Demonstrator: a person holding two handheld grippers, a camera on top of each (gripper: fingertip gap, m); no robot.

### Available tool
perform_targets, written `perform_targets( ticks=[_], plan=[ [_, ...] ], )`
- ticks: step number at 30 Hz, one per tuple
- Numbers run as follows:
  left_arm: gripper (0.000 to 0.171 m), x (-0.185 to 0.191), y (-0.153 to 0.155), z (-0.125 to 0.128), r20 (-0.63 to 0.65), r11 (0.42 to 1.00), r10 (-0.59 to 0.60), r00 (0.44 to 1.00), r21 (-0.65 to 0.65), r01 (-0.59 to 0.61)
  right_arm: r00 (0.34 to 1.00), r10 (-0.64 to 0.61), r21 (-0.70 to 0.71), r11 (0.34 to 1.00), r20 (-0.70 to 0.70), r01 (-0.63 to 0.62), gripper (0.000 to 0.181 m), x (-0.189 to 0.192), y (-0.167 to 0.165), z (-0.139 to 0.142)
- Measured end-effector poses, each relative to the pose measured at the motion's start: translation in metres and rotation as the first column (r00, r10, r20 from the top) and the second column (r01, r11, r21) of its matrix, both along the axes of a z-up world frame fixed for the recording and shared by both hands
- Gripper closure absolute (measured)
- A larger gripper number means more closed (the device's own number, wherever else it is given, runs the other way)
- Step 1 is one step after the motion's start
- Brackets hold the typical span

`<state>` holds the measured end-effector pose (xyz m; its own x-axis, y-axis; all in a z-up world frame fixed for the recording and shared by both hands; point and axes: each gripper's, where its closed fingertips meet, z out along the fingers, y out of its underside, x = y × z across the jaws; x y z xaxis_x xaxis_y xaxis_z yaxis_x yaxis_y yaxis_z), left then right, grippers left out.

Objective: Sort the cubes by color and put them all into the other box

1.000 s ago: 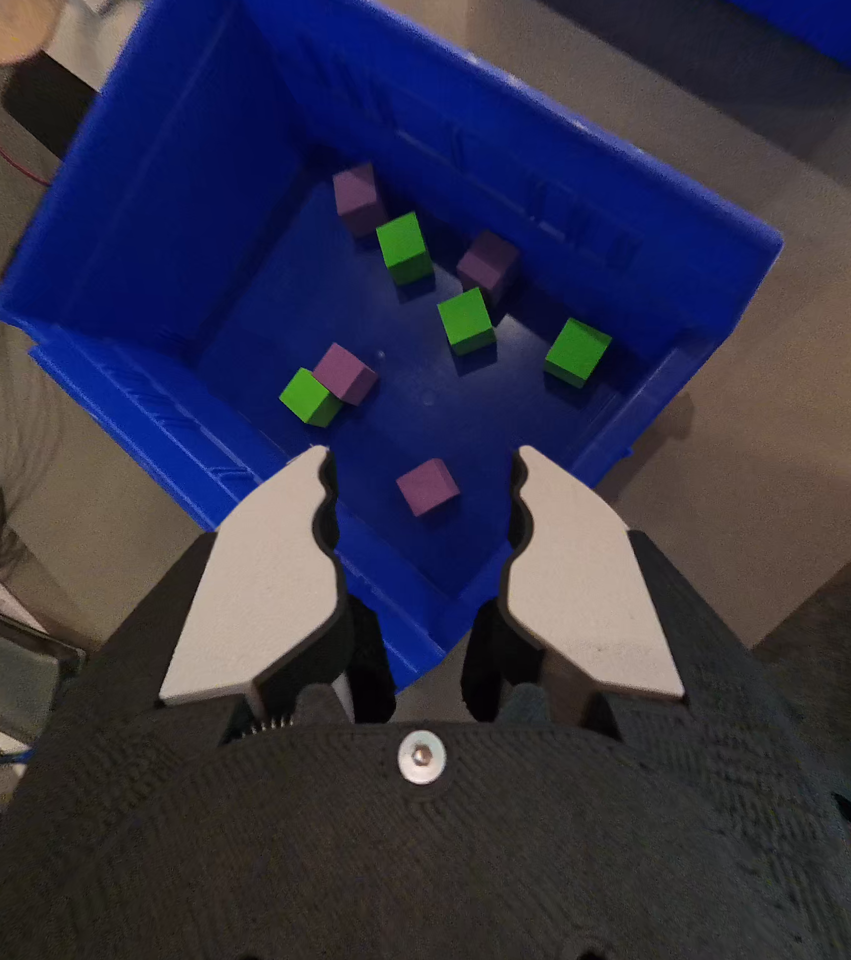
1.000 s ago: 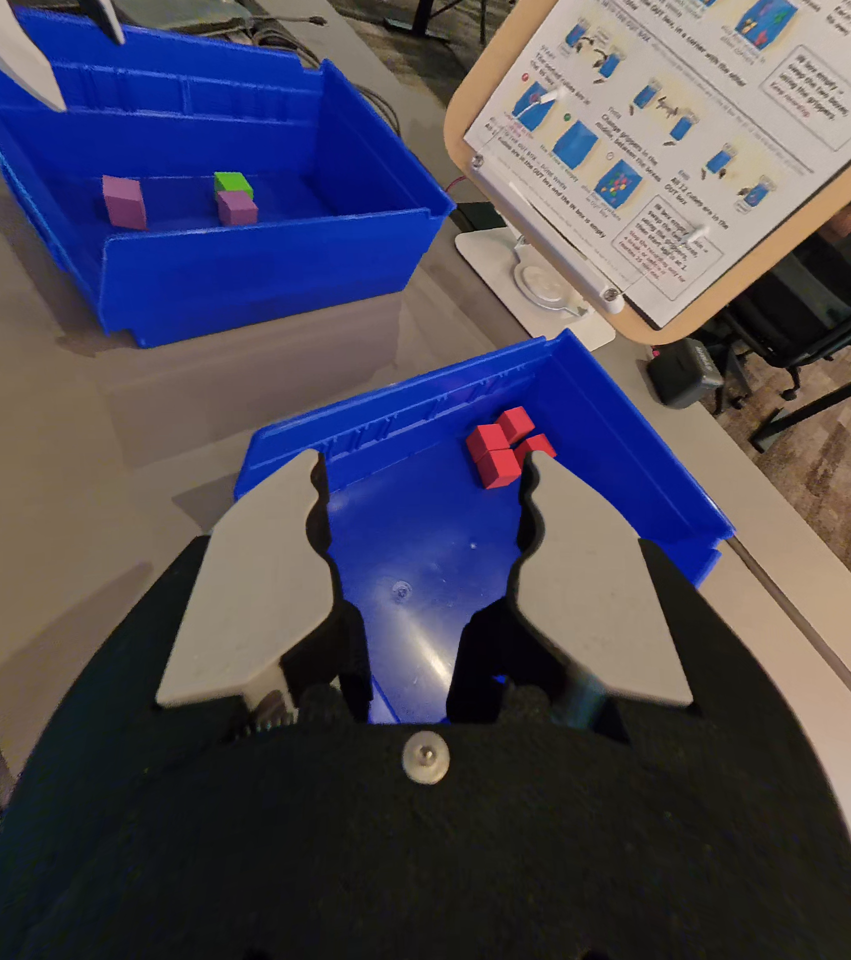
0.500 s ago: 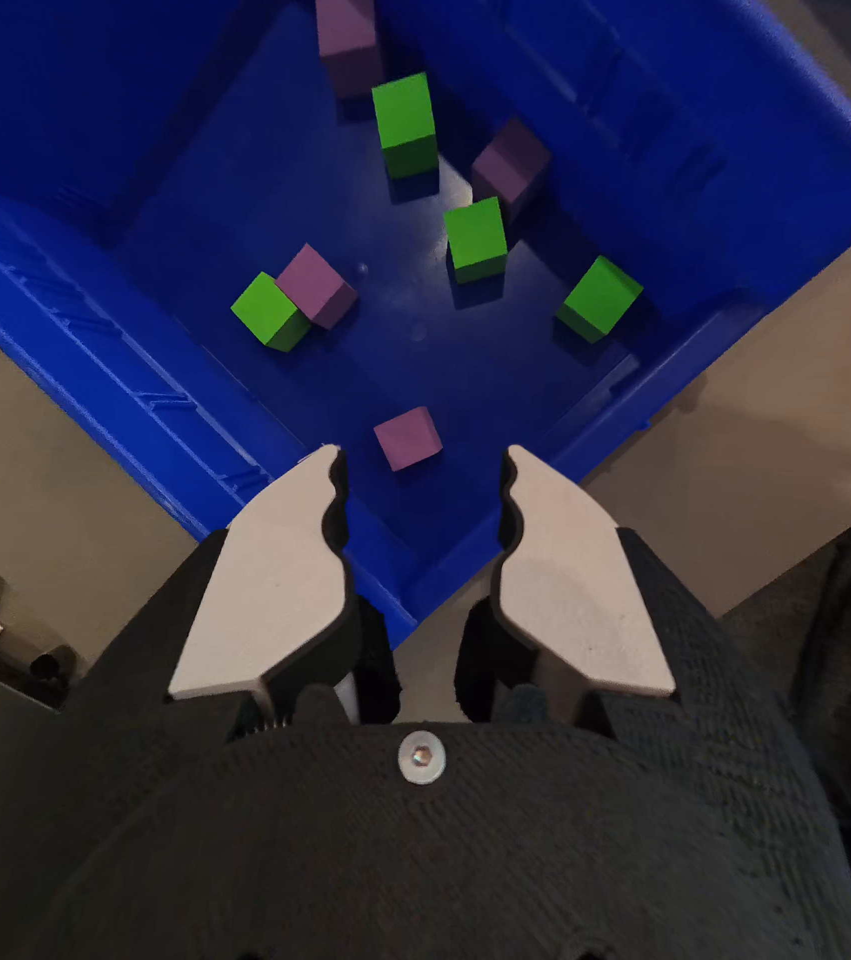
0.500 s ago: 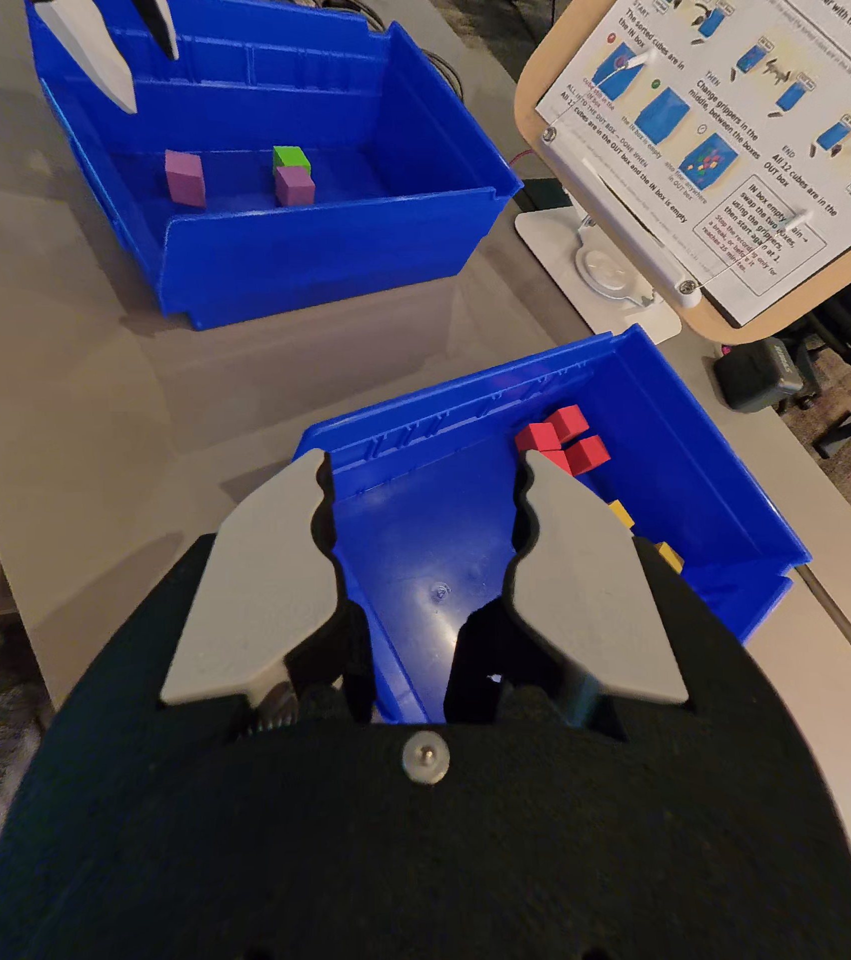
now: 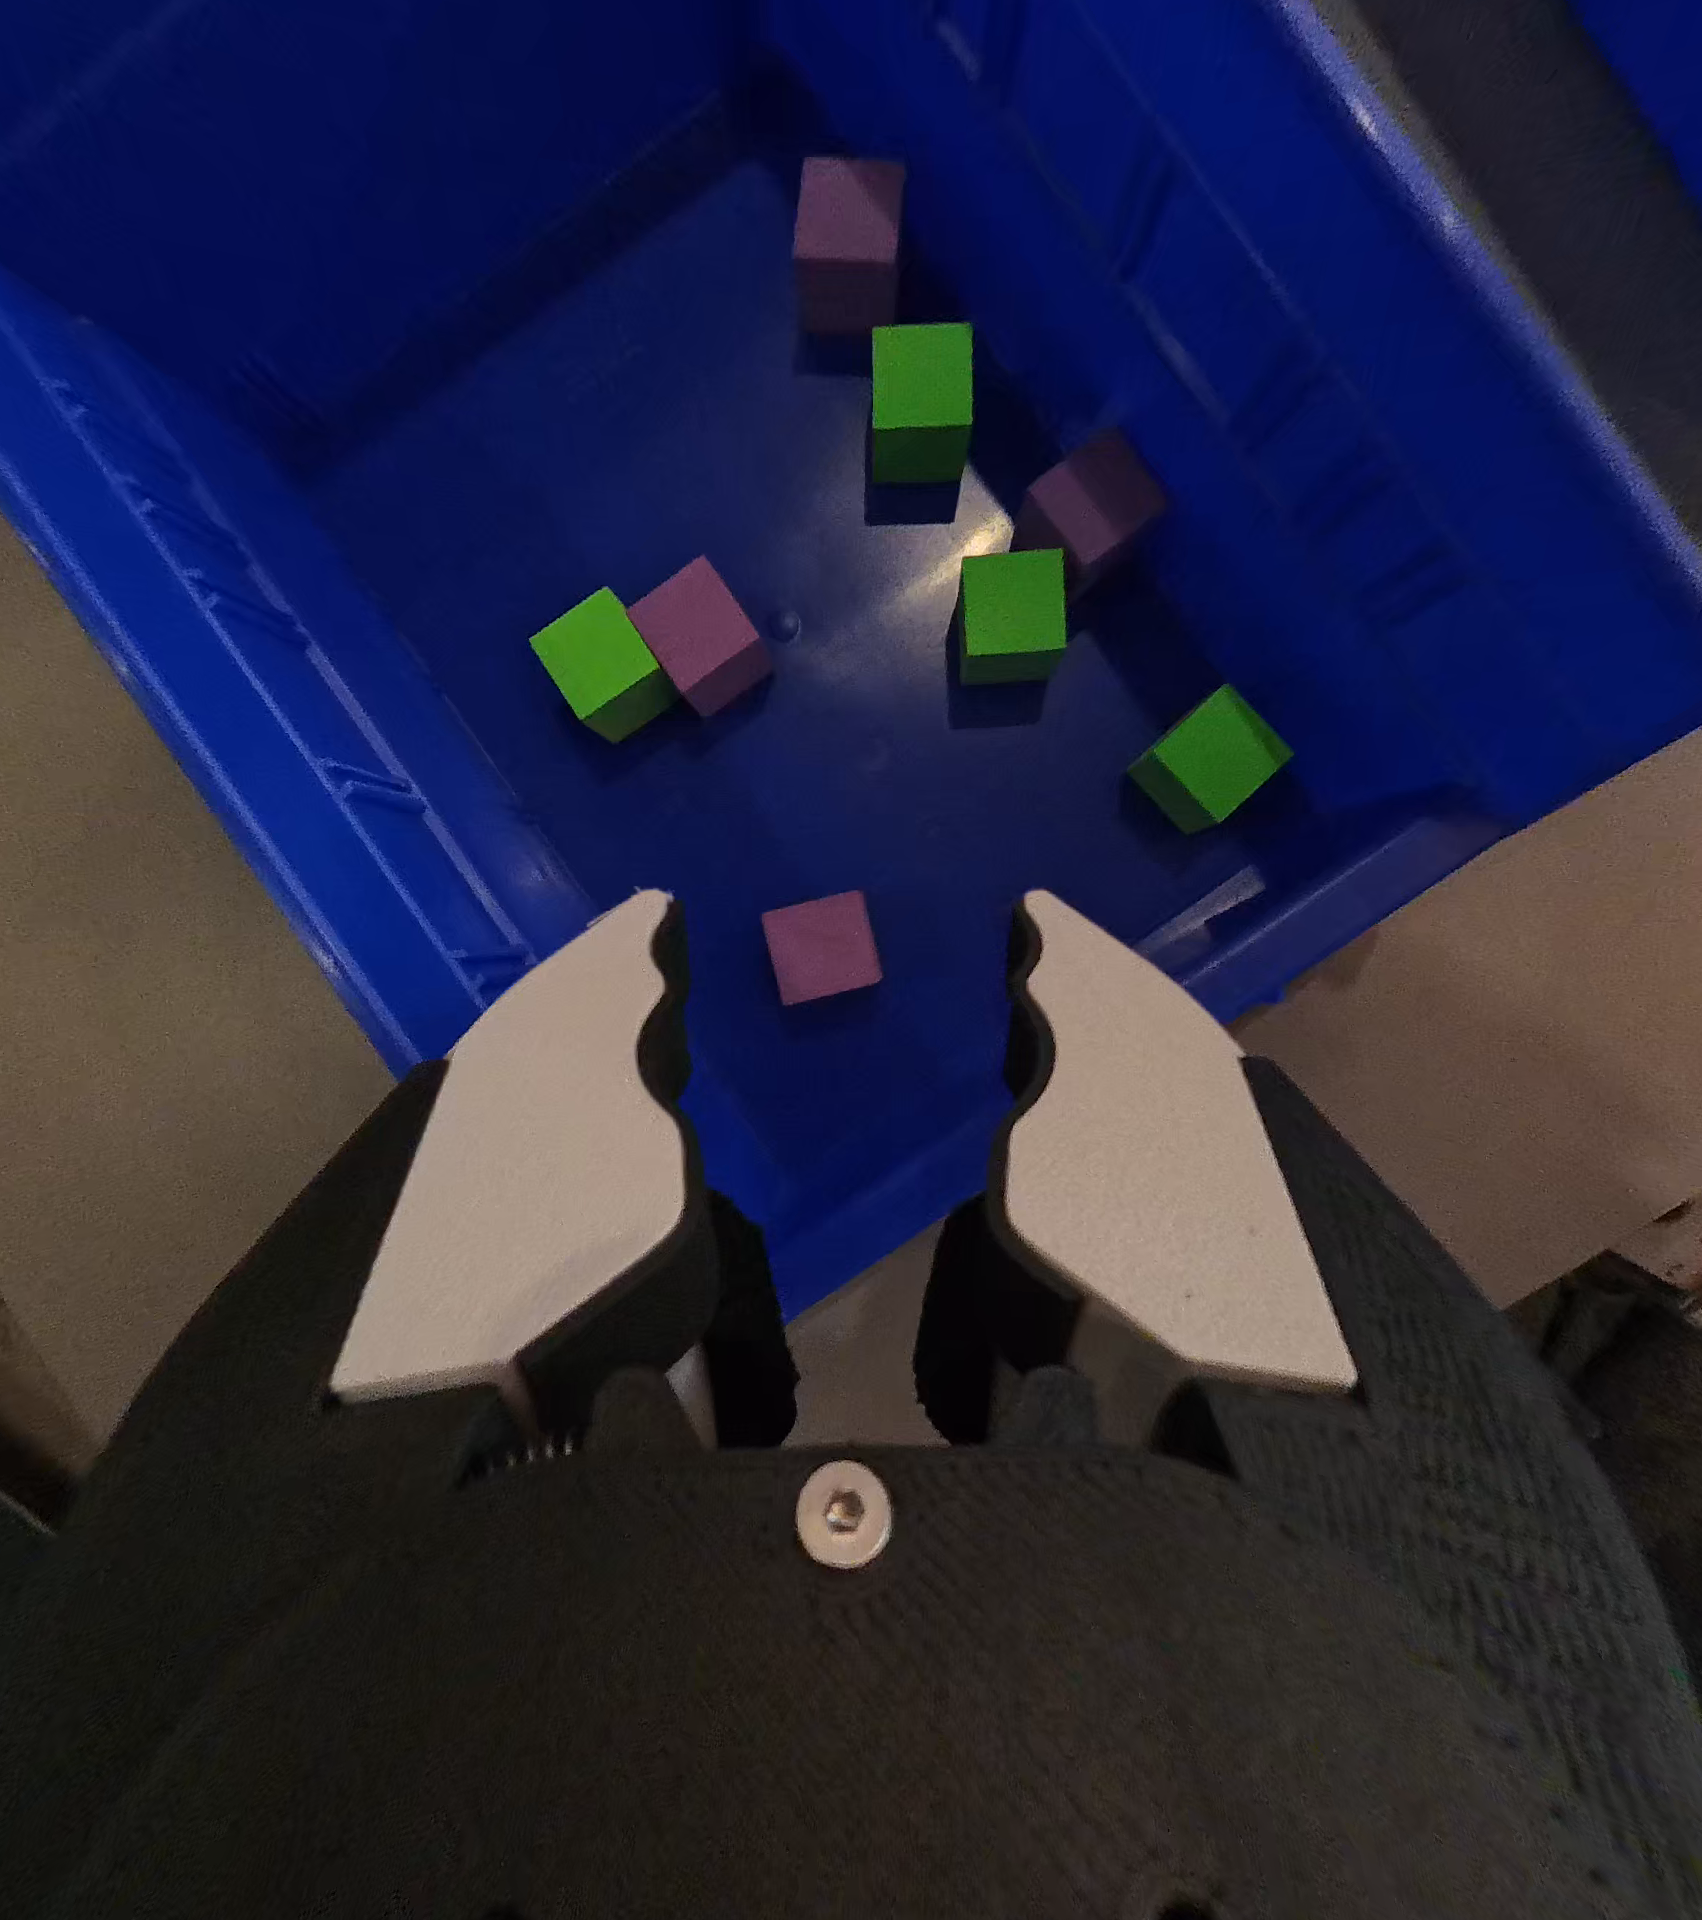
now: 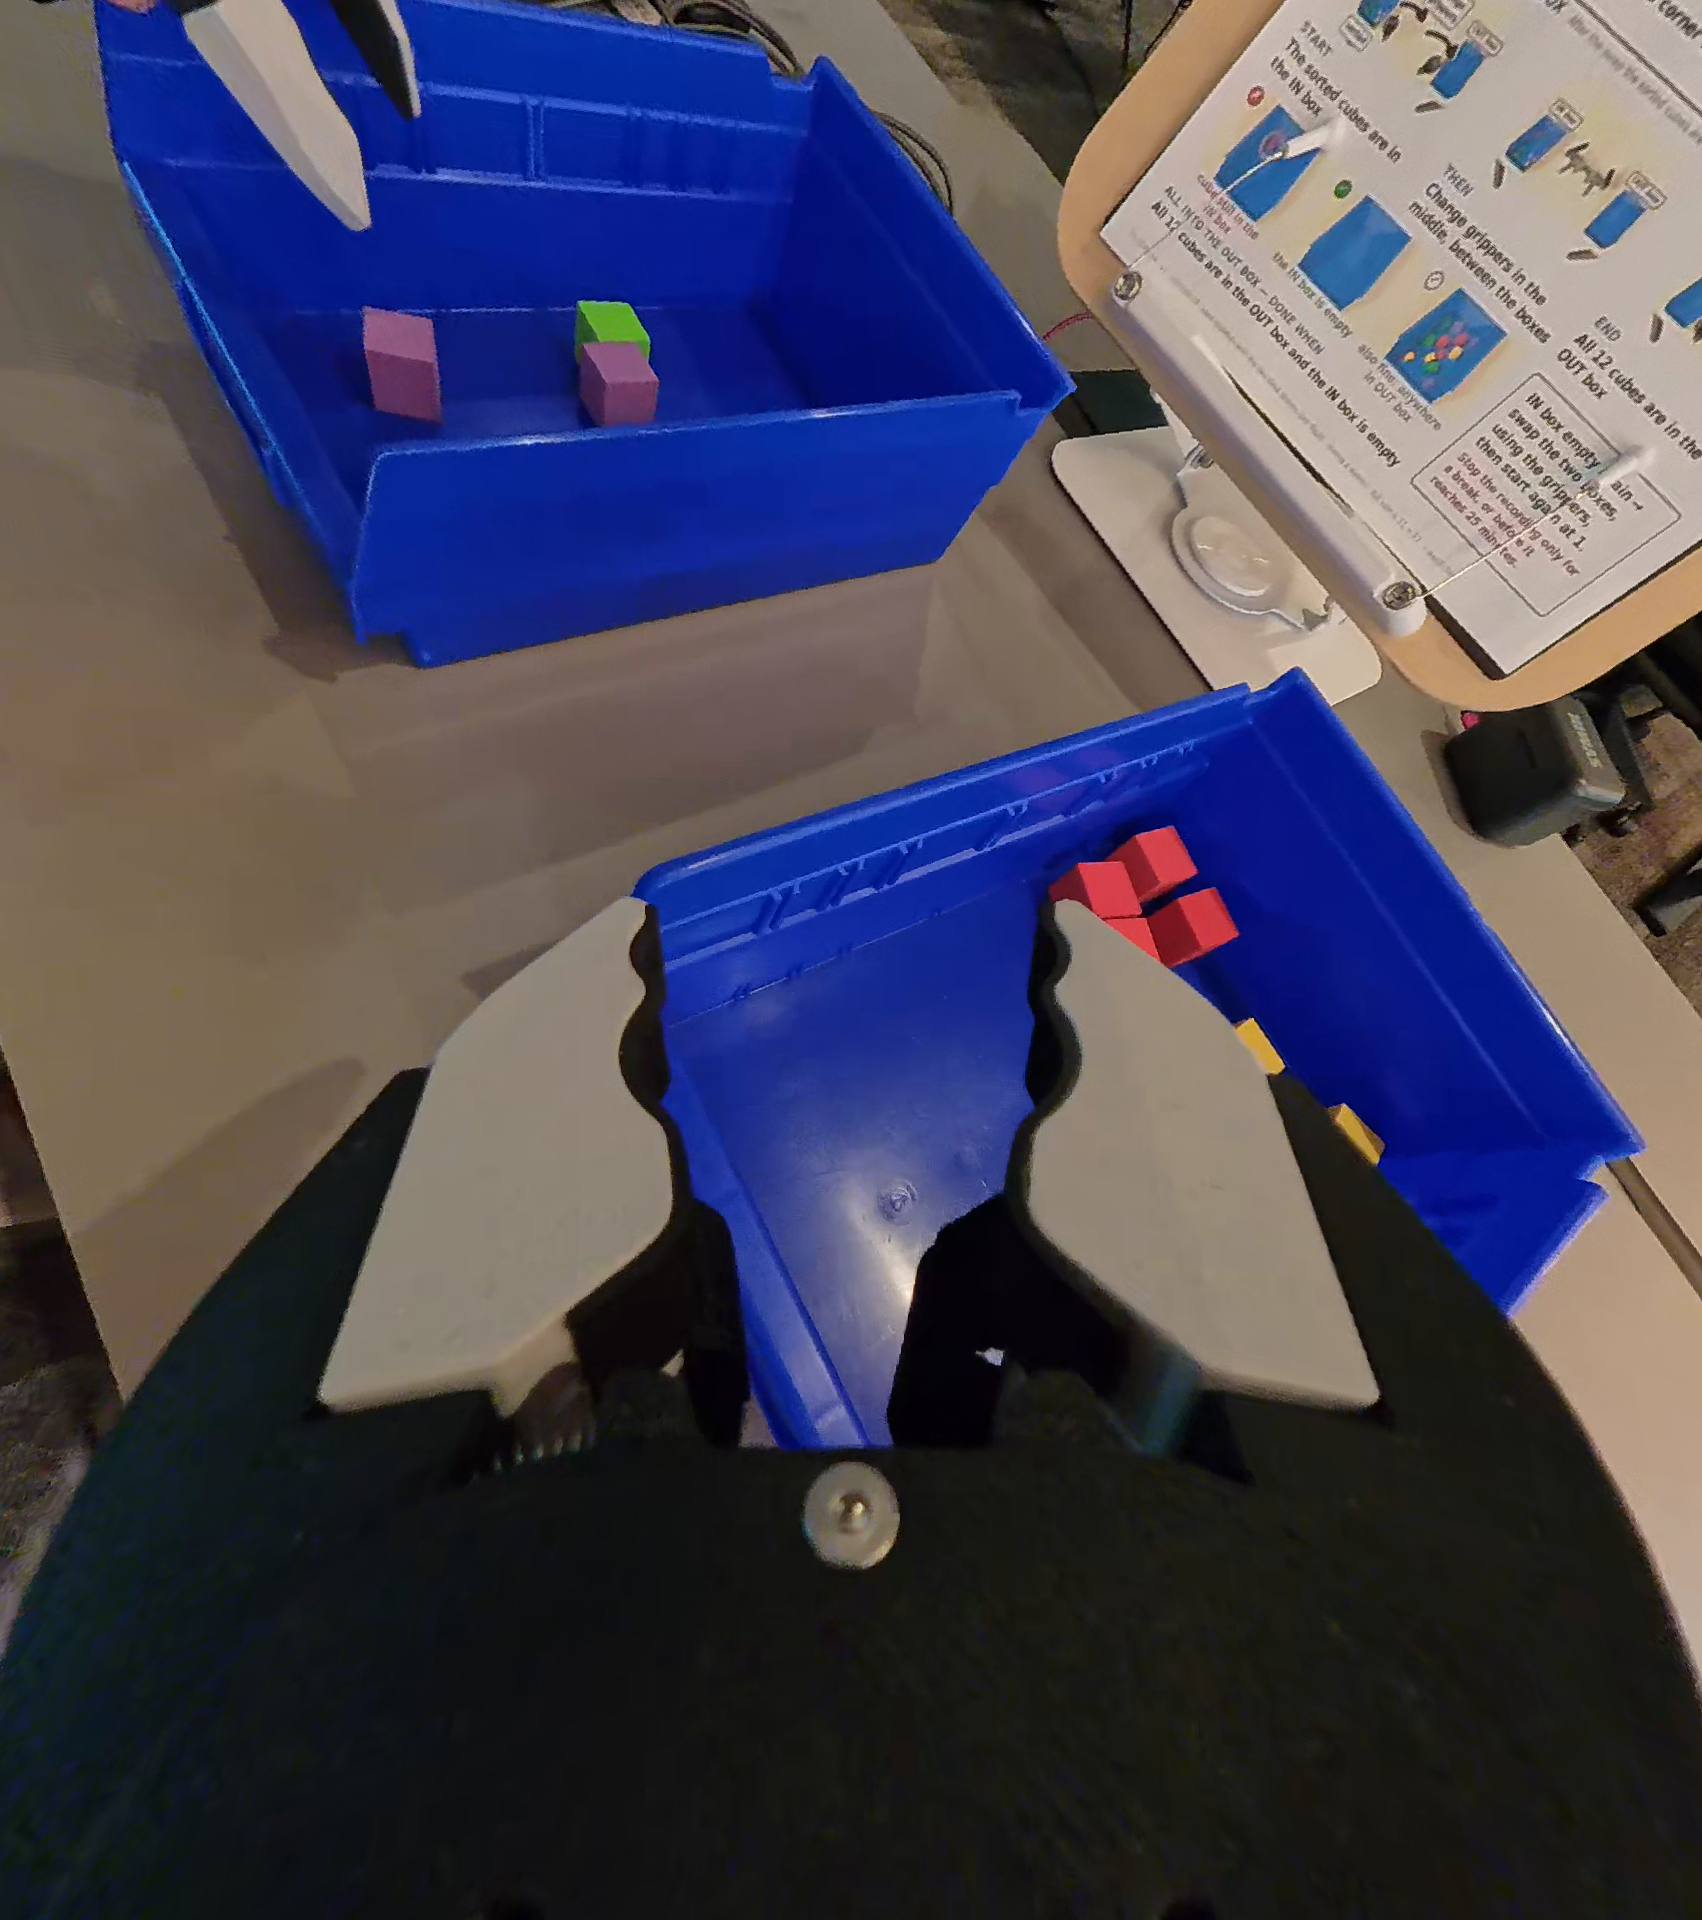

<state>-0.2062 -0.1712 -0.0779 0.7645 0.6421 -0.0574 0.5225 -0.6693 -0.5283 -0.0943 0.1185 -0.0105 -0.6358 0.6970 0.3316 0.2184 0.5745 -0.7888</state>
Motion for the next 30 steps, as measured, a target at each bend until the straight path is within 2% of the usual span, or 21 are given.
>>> perform_targets(
  ticks=[5, 9, 12, 17, 20, 24, 27, 28, 30],
  plan=[
    [0.112, -0.003, 0.008, 0.007, -0.046, 0.999, -0.021, 0.999, 0.033, 0.022, 1.000, -0.002, 0.003, 1.000, -0.008, 0.002, 0.113, 0.001, 0.002, 0.002],
    [0.113, -0.005, 0.010, 0.007, -0.101, 0.998, -0.059, 0.993, -0.016, 0.058, 1.000, -0.005, 0.011, 1.000, -0.009, 0.005, 0.113, 0.001, 0.002, 0.002],
    [0.113, -0.011, 0.010, 0.008, -0.130, 0.999, -0.041, 0.991, -0.012, 0.039, 1.000, -0.010, 0.024, 1.000, -0.006, 0.010, 0.113, -0.001, 0.003, 0.000],
    [0.113, -0.032, 0.008, 0.032, -0.223, 0.980, 0.085, 0.971, 0.197, -0.040, 1.000, -0.017, 0.047, 0.999, -0.007, 0.017, 0.113, -0.002, 0.003, -0.002],
    [0.114, -0.037, 0.004, 0.037, -0.176, 0.957, 0.144, 0.974, 0.276, -0.092, 1.000, -0.021, 0.045, 0.999, -0.018, 0.022, 0.113, -0.001, 0.004, 0.002],
    [0.120, -0.036, 0.001, 0.010, -0.073, 0.980, 0.133, 0.988, 0.160, -0.120, 1.000, -0.018, 0.036, 0.999, -0.023, 0.019, 0.113, 0.000, 0.003, 0.004],
    [0.128, -0.025, 0.006, -0.017, 0.099, 0.996, 0.065, 0.993, 0.057, -0.071, 1.000, -0.014, 0.046, 0.999, -0.019, 0.014, 0.113, 0.000, 0.001, 0.003],
    [0.128, -0.025, 0.008, -0.020, 0.119, 0.999, 0.043, 0.992, 0.026, -0.046, 1.000, -0.013, 0.052, 0.999, -0.021, 0.014, 0.113, 0.001, 0.001, 0.003],
    [0.123, -0.026, 0.010, -0.024, 0.100, 0.990, -0.089, 0.991, -0.100, 0.099, 0.999, -0.014, 0.055, 0.998, -0.029, 0.016, 0.112, 0.002, 0.002, 0.005]
  ],
)
